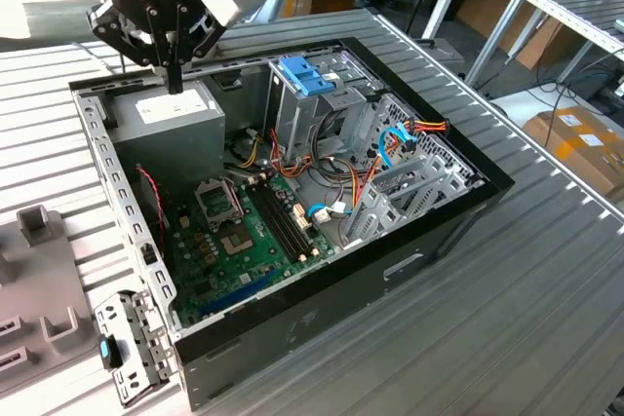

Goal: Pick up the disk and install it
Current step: 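Reach for the disk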

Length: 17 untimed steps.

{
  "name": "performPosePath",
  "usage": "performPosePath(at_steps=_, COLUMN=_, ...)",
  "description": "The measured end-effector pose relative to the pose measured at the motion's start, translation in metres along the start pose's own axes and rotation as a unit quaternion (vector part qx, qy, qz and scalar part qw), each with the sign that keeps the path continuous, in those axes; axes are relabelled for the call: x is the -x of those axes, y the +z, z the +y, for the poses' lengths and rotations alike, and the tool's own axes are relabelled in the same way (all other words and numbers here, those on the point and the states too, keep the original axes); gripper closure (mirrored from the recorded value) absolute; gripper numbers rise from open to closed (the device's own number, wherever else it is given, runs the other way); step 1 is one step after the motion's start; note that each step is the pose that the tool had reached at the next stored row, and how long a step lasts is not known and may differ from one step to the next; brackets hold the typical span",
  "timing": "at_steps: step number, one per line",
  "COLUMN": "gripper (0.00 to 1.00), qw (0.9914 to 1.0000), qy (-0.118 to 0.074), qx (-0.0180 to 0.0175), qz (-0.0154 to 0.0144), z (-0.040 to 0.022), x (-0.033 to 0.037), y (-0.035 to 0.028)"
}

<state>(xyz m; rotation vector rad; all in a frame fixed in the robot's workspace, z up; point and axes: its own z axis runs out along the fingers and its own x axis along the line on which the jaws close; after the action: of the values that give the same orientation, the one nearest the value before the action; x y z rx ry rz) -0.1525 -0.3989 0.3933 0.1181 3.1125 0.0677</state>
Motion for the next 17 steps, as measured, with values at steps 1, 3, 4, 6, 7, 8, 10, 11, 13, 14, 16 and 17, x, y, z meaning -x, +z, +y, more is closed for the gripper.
performPosePath(at_steps=1, gripper=0.89, qw=1.0, qy=0.0, qx=0.0, qz=0.0, z=-0.0004, x=-0.0051, y=-0.0001)
performPosePath(at_steps=3, gripper=0.89, qw=1.0, qy=0.0, qx=0.0, qz=0.0, z=-0.001, x=-0.0136, y=-0.0003)
performPosePath(at_steps=4, gripper=0.89, qw=1.0, qy=0.0, qx=0.0, qz=0.0, z=-0.0013, x=-0.0173, y=-0.0004)
performPosePath(at_steps=6, gripper=0.89, qw=1.0, qy=0.0, qx=0.0, qz=0.0, z=-0.0019, x=-0.0249, y=-0.0007)
performPosePath(at_steps=7, gripper=0.89, qw=1.0, qy=0.0, qx=0.0, qz=0.0, z=-0.0022, x=-0.0283, y=-0.0007)
performPosePath(at_steps=8, gripper=0.89, qw=1.0, qy=0.0, qx=0.0, qz=0.0, z=-0.0023, x=-0.0301, y=-0.0007)
performPosePath(at_steps=10, gripper=0.89, qw=1.0, qy=0.0, qx=0.0, qz=0.0, z=-0.0025, x=-0.0334, y=-0.0008)
performPosePath(at_steps=11, gripper=0.89, qw=1.0, qy=0.0, qx=0.0, qz=0.0, z=-0.0027, x=-0.0354, y=-0.0008)
performPosePath(at_steps=13, gripper=0.89, qw=1.0, qy=0.0, qx=0.0, qz=0.0, z=-0.003, x=-0.039, y=-0.0009)
performPosePath(at_steps=14, gripper=0.89, qw=1.0, qy=0.0, qx=0.0, qz=0.0, z=-0.0032, x=-0.0417, y=-0.0009)
performPosePath(at_steps=16, gripper=0.89, qw=1.0, qy=0.0, qx=0.0, qz=0.0, z=-0.0035, x=-0.0454, y=-0.001)
performPosePath(at_steps=17, gripper=0.89, qw=1.0, qy=0.0, qx=0.0, qz=0.0, z=-0.0036, x=-0.0469, y=-0.001)
